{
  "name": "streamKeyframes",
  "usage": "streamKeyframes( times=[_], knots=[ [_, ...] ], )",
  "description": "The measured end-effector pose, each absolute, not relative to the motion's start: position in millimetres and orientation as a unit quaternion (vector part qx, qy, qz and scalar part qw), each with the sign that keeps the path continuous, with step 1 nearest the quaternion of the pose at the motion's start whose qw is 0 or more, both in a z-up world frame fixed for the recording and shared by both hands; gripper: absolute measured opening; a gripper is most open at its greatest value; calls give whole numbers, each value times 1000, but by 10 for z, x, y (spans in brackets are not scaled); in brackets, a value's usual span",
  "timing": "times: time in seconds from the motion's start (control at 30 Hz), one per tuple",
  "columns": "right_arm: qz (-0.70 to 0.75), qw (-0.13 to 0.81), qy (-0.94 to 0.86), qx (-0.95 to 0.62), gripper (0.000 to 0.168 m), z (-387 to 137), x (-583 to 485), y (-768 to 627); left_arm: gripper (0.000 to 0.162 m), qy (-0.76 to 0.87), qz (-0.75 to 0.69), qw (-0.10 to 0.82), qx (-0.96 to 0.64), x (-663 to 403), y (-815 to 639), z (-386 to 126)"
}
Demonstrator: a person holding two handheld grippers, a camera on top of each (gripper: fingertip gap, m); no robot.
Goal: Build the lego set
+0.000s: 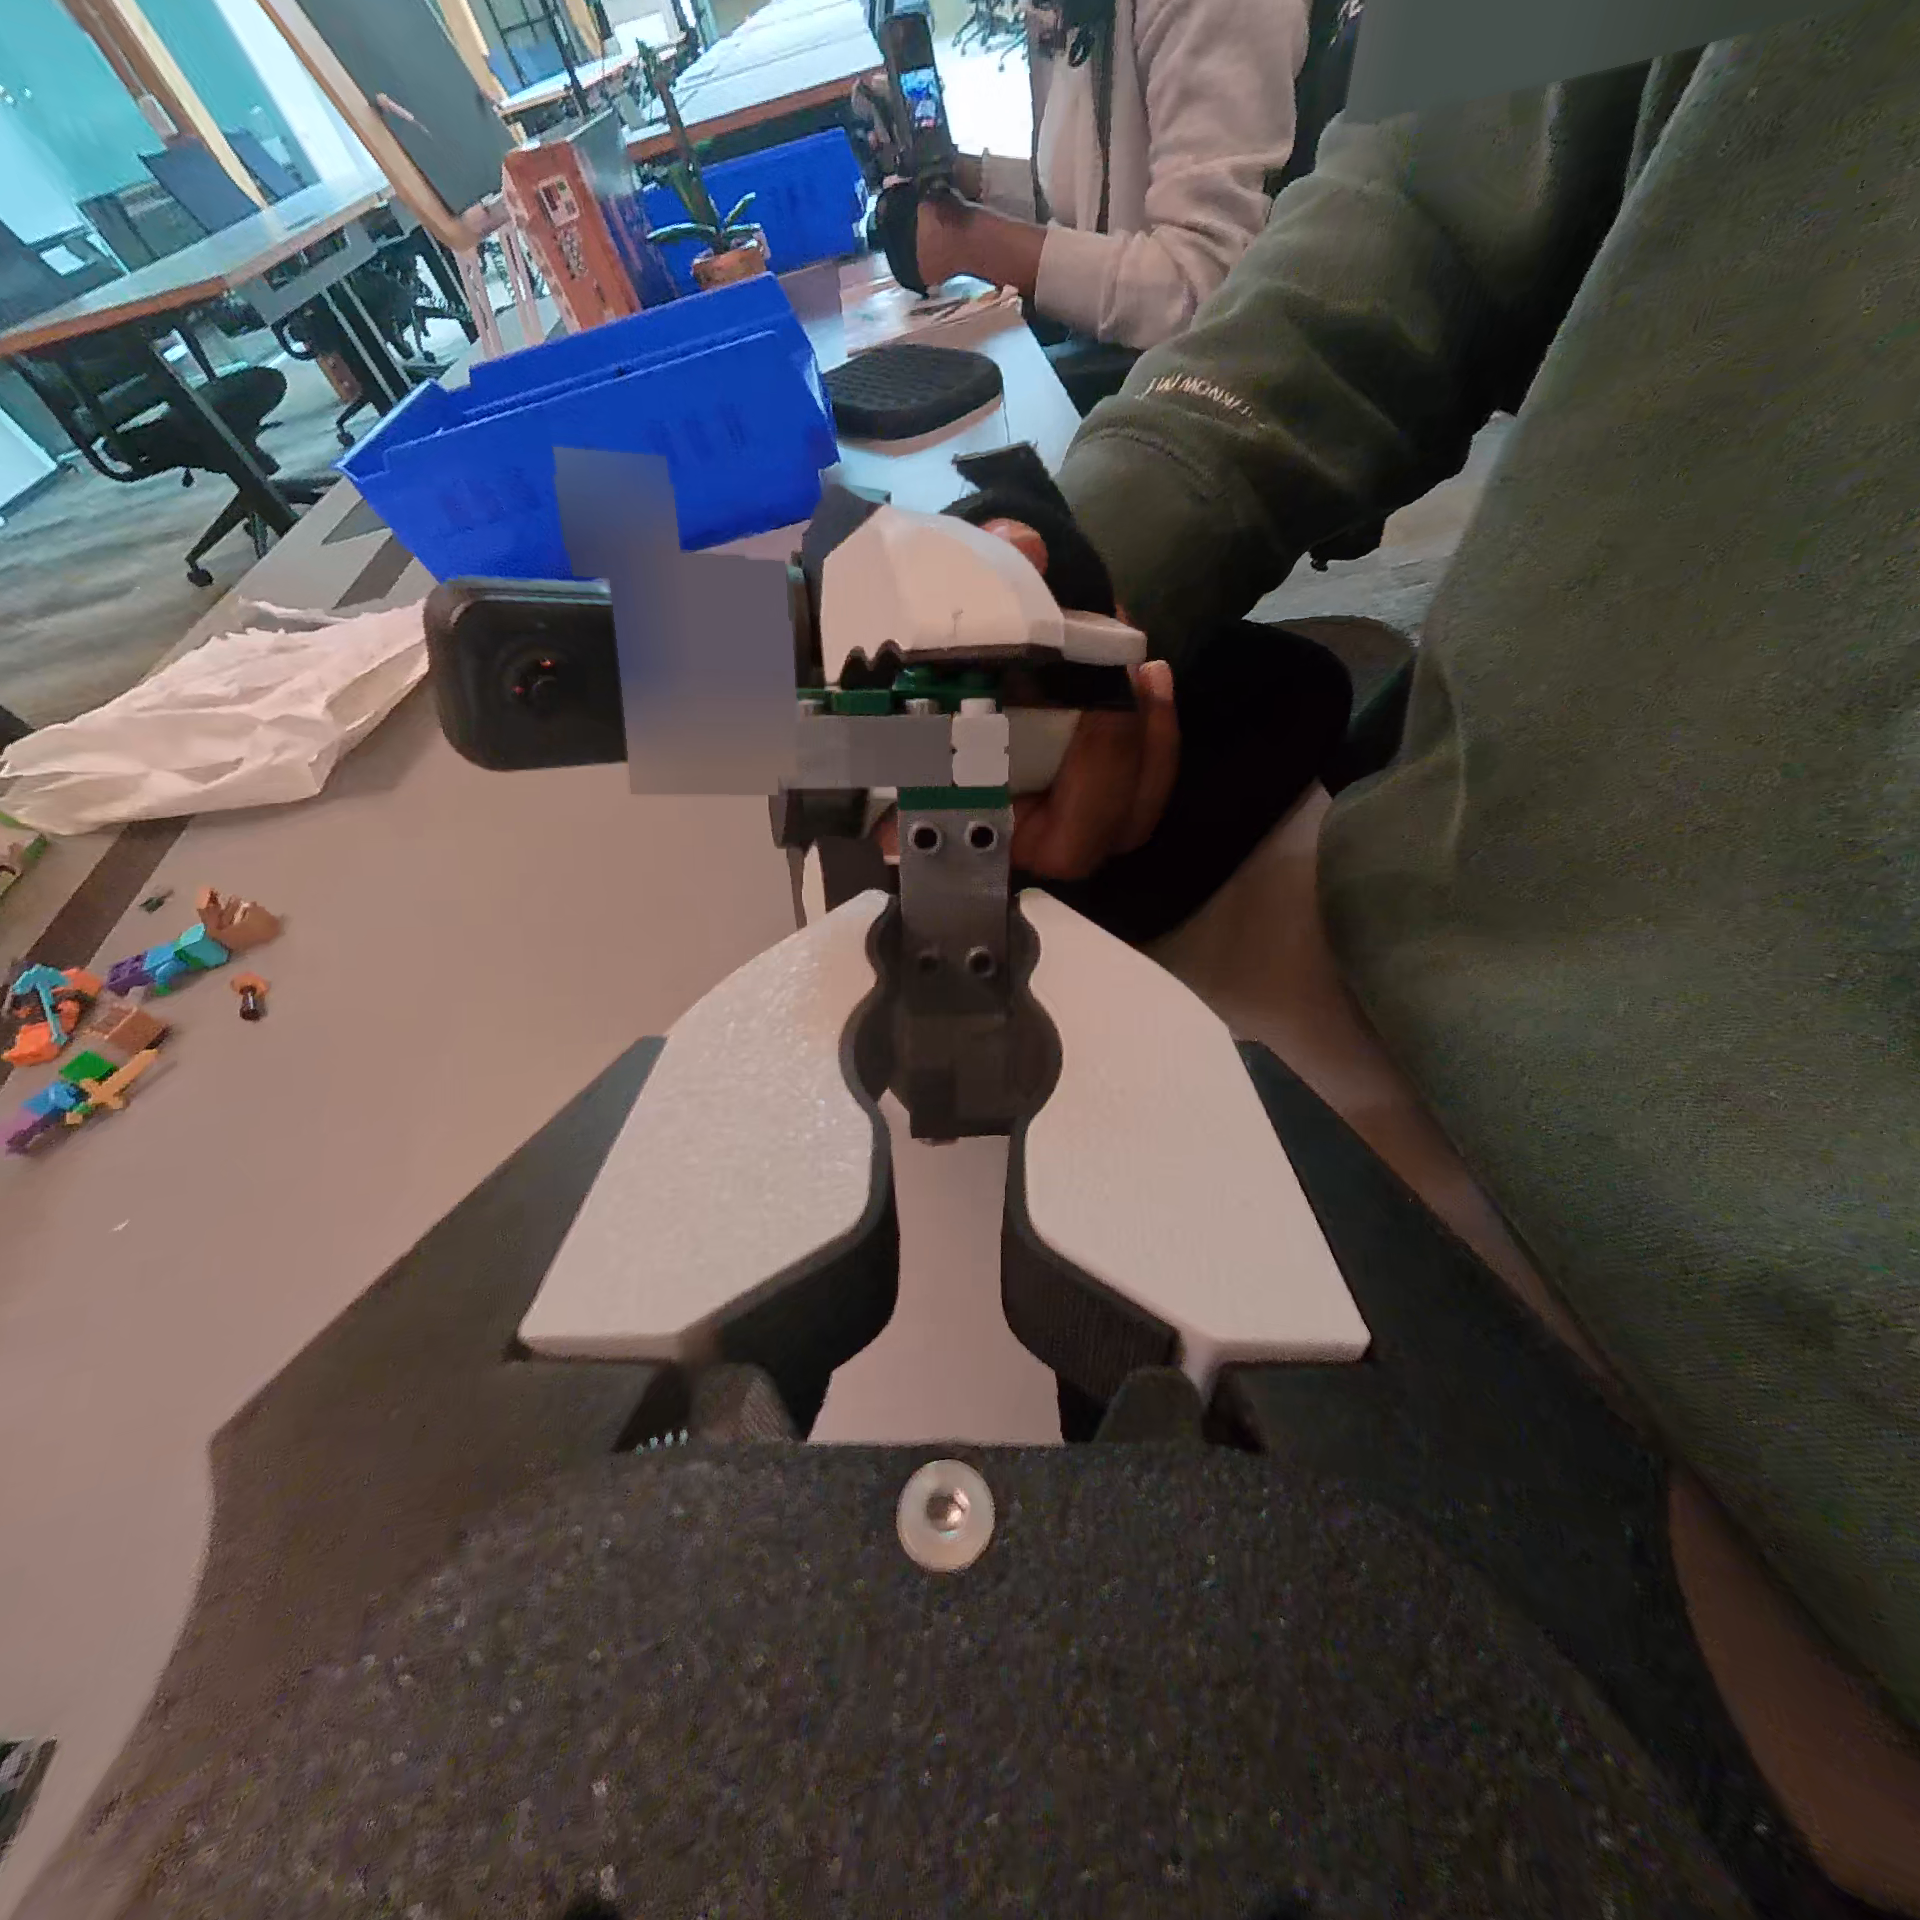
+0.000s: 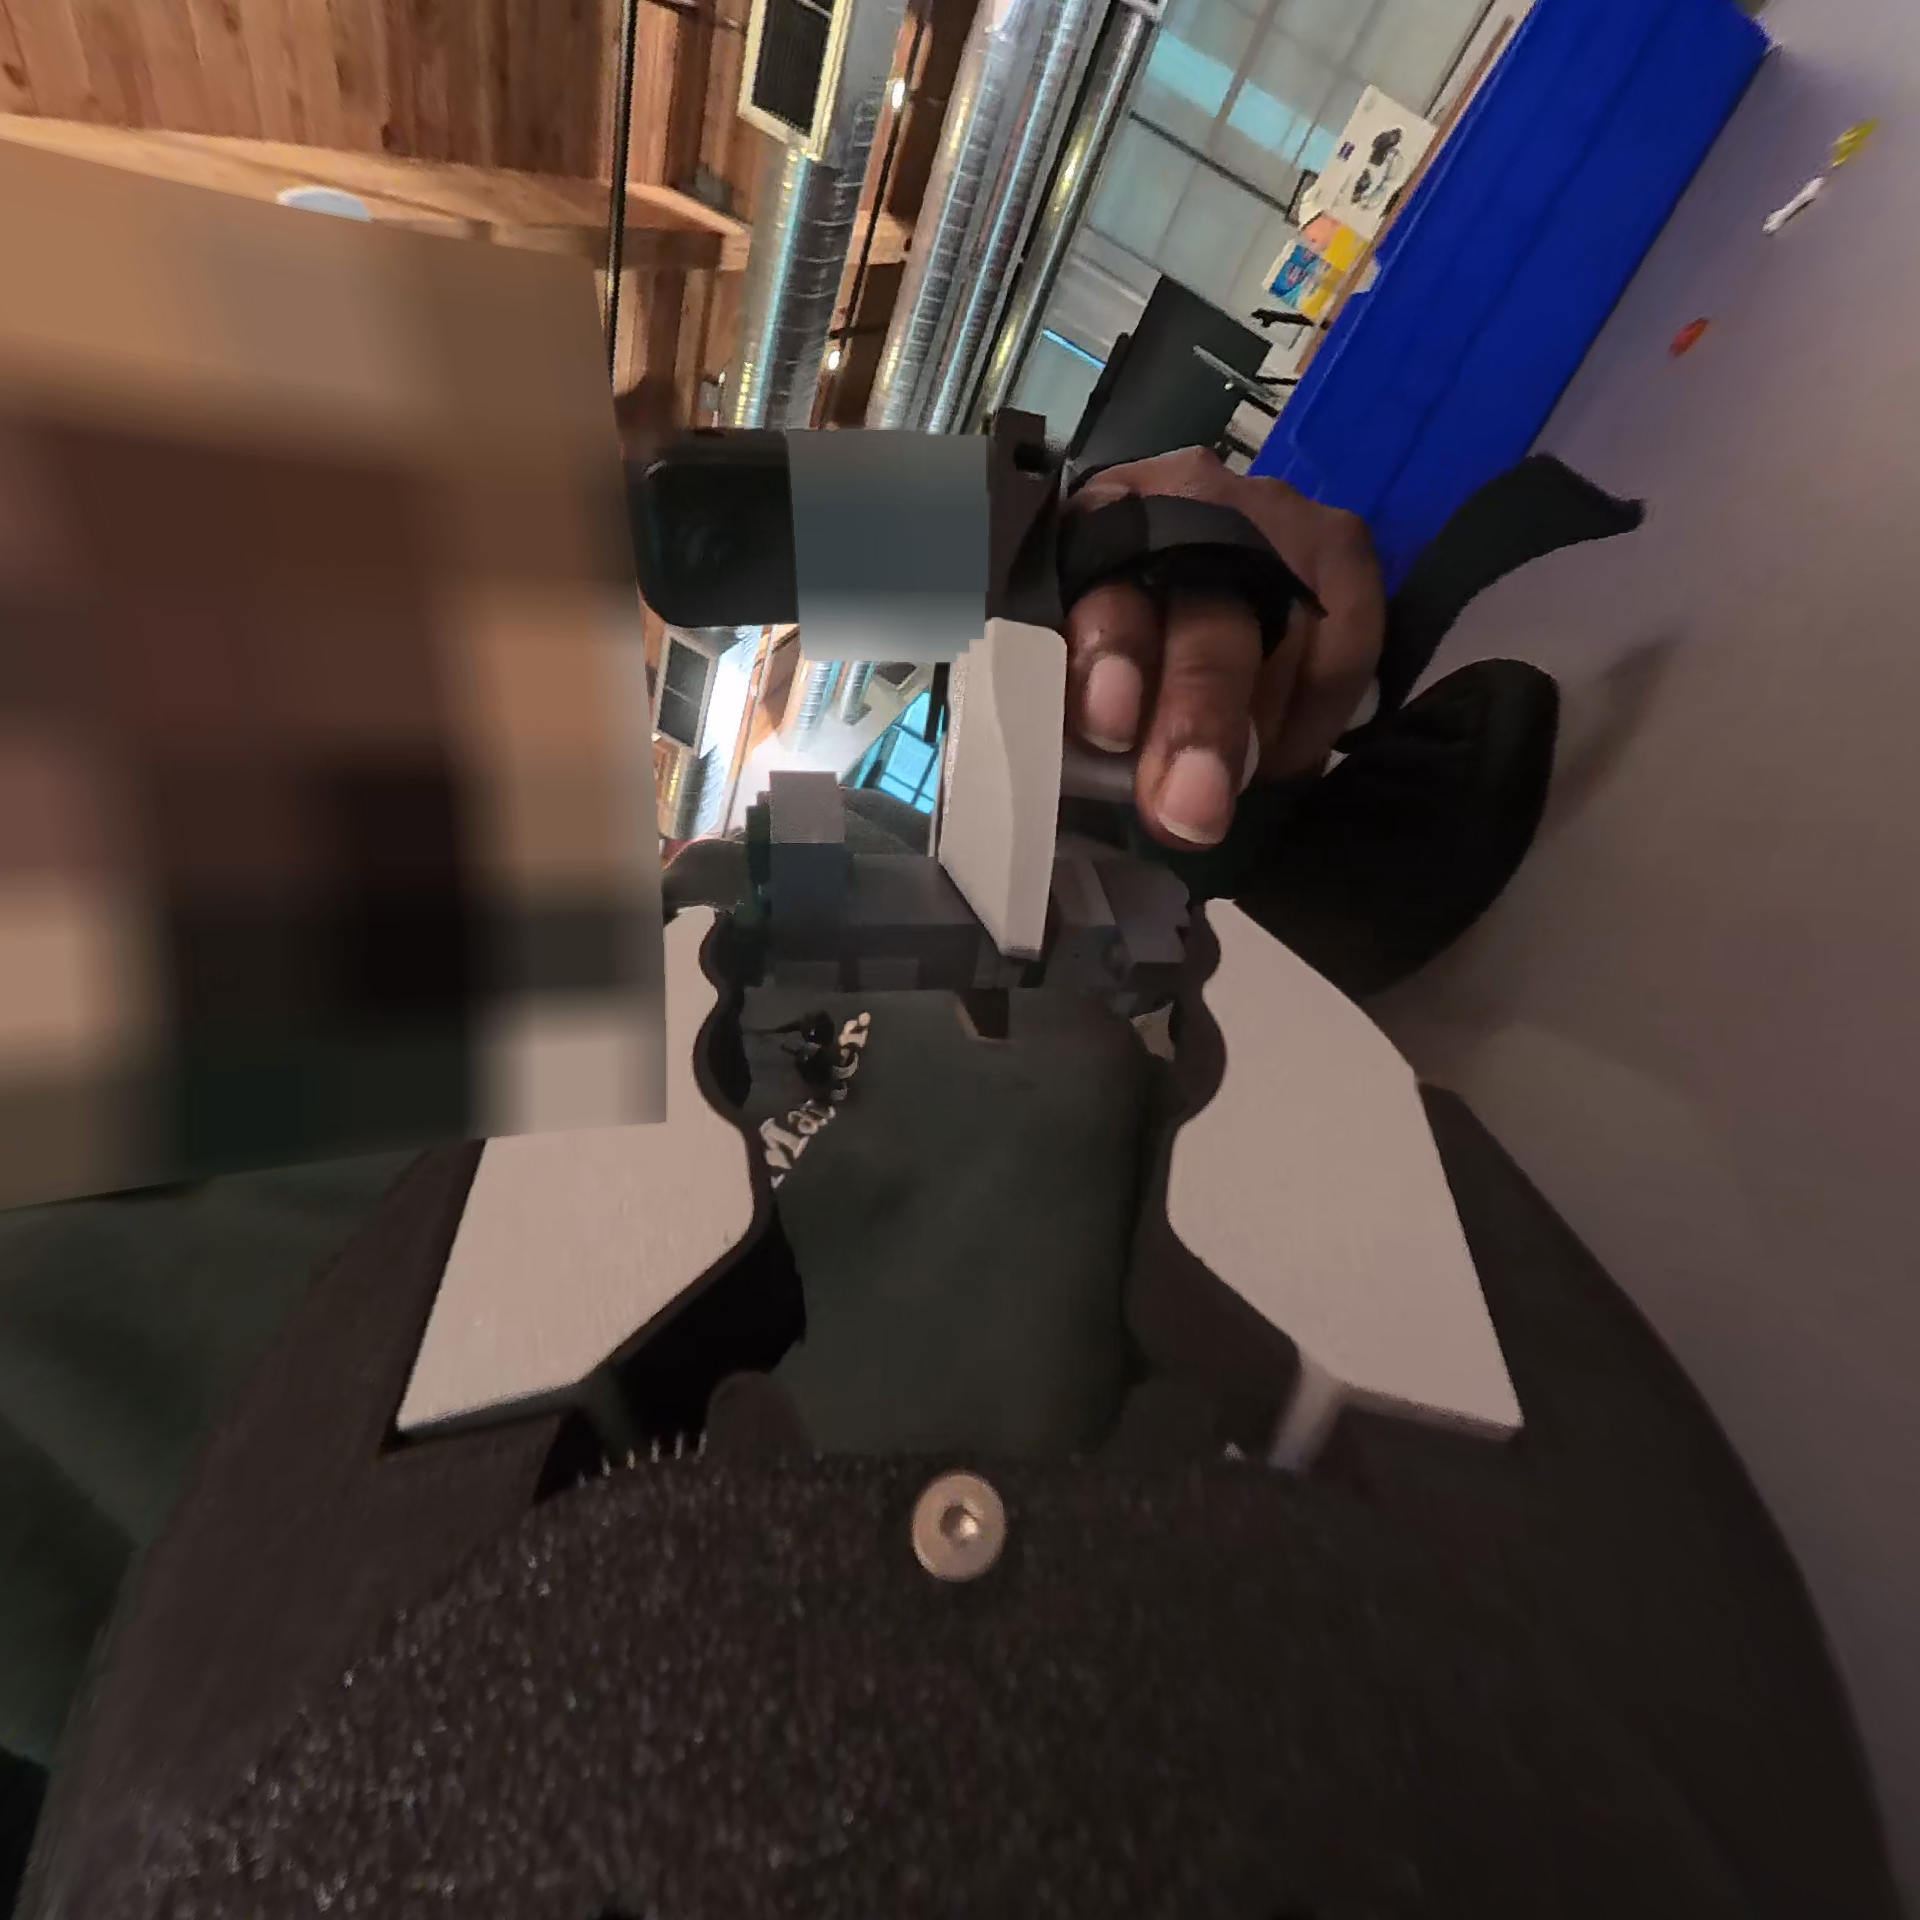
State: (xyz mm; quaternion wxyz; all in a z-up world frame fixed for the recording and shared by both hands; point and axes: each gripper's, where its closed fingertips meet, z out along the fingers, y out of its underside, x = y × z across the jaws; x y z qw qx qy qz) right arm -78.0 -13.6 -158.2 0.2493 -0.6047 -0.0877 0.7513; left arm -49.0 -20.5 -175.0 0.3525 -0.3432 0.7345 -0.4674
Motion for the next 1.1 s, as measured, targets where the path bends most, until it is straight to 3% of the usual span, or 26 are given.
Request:
streamKeyframes(
  times=[1.1],
  knots=[
    [749, 266, -161, -585, 80, -1461, -940, -262, 18, 706, -561, 341, -265, -676, -321, -1554]
  ],
)
